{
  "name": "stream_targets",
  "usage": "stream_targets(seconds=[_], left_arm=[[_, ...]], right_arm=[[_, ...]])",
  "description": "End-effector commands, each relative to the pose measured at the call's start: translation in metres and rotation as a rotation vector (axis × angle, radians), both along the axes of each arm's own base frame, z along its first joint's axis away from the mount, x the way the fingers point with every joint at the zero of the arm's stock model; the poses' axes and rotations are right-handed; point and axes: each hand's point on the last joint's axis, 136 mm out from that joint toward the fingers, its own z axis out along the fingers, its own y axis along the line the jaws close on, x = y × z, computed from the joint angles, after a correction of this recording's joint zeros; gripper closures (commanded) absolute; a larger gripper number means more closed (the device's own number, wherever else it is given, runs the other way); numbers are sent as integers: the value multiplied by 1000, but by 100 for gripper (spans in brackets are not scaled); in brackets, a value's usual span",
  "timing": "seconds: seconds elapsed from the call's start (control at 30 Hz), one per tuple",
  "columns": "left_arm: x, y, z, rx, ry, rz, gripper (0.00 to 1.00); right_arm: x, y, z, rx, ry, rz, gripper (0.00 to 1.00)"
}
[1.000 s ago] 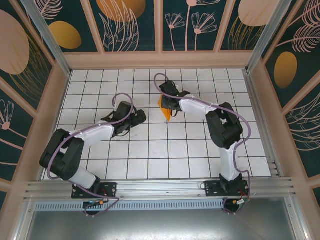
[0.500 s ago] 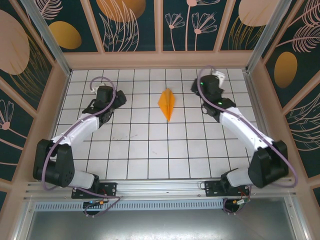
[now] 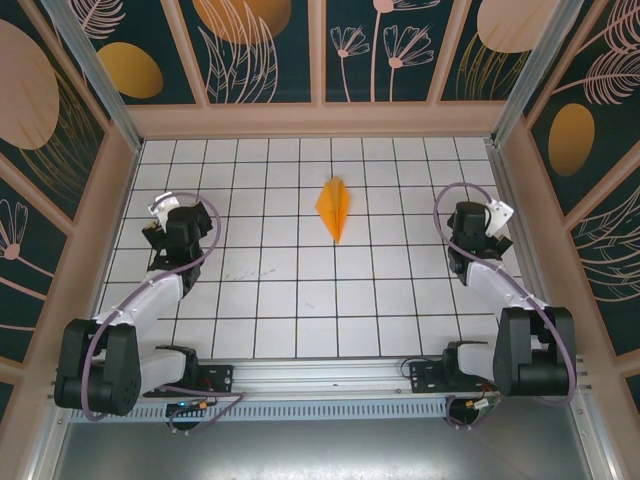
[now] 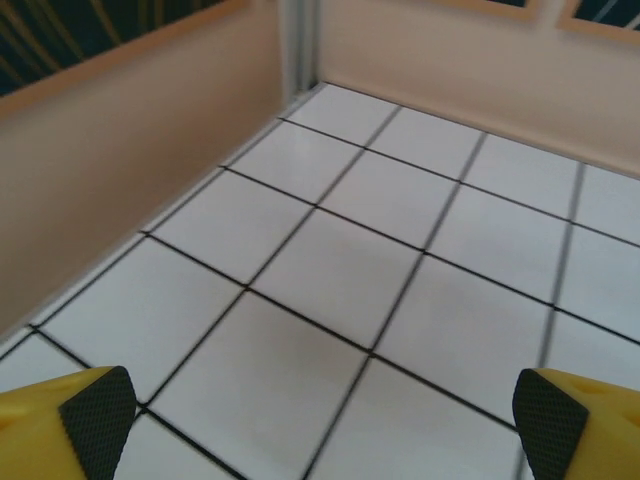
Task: Fold a paper plane with a square sheet of paper (pick it up from the middle)
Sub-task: Reset both arms
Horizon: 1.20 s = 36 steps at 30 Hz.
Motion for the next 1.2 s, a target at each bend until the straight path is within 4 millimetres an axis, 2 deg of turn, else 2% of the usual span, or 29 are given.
stream_targets(seconds=[0.0,0.13,0.3,0.43,0.57,0.7,0.93,1.17], left_arm=[[-7,16,16,101,-105,38,1],[-1,7,4,115,-136,-59,1],[6,-7,1,126,-187,-172,1],[14,-11,-5,112,-205,-238,1],[19,-16,-3,81,-247,-294,1],[25,-21,-14,74,-246,-332,1],[14,-20,-17,80,-273,-326,1],[16,-18,-17,80,-270,-314,1]], right_arm=[[17,4,15,-43,-142,76,1],[22,19,11,-79,-195,199,1],[26,40,13,-94,-278,343,1],[30,52,10,-104,-308,417,1],[33,57,11,-128,-327,458,1],[35,59,4,-131,-331,479,1],[34,66,-4,-126,-337,524,1],[33,66,-6,-127,-343,529,1]])
